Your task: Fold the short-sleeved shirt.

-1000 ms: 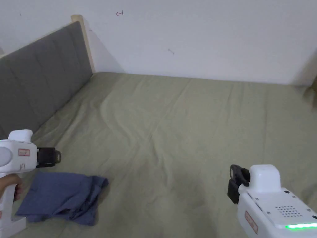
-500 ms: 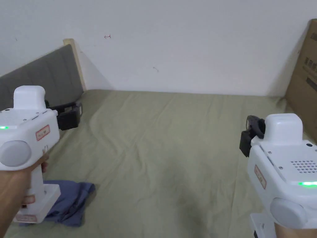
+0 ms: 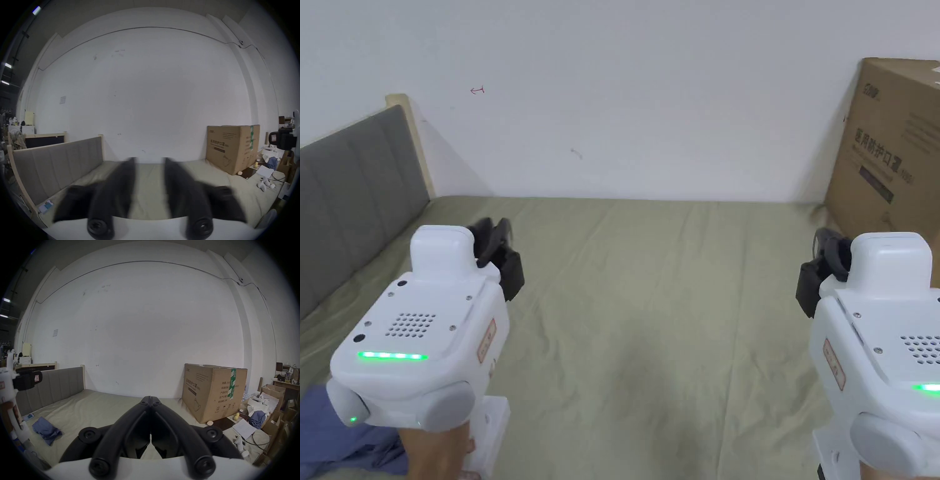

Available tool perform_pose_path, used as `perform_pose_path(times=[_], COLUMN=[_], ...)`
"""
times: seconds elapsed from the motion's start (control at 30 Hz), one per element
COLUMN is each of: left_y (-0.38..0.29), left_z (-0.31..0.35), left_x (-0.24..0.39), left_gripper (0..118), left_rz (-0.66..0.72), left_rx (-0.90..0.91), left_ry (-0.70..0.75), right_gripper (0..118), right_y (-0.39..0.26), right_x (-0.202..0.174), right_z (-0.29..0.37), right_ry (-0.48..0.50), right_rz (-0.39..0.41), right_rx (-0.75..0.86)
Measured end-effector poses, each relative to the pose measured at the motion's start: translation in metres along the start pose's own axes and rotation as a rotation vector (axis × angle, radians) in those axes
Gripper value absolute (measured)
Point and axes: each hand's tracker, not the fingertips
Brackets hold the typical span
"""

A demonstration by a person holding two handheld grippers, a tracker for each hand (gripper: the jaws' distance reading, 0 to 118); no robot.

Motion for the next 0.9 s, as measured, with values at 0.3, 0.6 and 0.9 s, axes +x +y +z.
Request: perform_pose_path(times=[0.3, 0.6, 0.9], left_y=[-0.014, -0.014, -0.011], left_z=[-0.006, -0.004, -0.003], left_x=[0.02, 0.019, 0.016], left_gripper=[0, 0, 0], left_rz=[-0.024, -0.03, -0.027], left_rx=[-0.047, -0.057, -0.049], left_ry=[-0.053, -0.053, -0.053], right_gripper=[0, 0, 0], right_y=[-0.006, -0.006, -0.005], right_x=[0.007, 0.006, 0.001], right_z=[0.004, 0.001, 0.001], right_ry=[-0.015, -0.012, 0.001], right_rz=[0.006, 0.006, 0.009], right_rx=[-0.009, -0.011, -0.007])
